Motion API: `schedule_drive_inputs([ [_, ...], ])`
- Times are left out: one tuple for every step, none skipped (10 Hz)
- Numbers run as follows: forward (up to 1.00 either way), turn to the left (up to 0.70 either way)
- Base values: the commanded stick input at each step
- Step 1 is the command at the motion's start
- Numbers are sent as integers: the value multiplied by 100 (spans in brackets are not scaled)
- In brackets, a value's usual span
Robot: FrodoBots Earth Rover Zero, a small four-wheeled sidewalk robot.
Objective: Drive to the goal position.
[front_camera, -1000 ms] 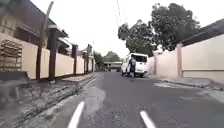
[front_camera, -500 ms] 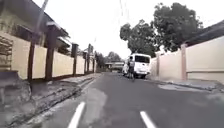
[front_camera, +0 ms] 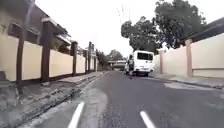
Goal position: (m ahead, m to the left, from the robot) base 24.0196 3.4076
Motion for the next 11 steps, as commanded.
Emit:
schedule_drive_inputs([
  [70,-17],
  [70,-35],
  [70,-35],
  [70,-34],
  [70,-7],
  [70,0],
  [70,0],
  [70,0],
  [70,0],
  [70,0],
  [70,0],
])
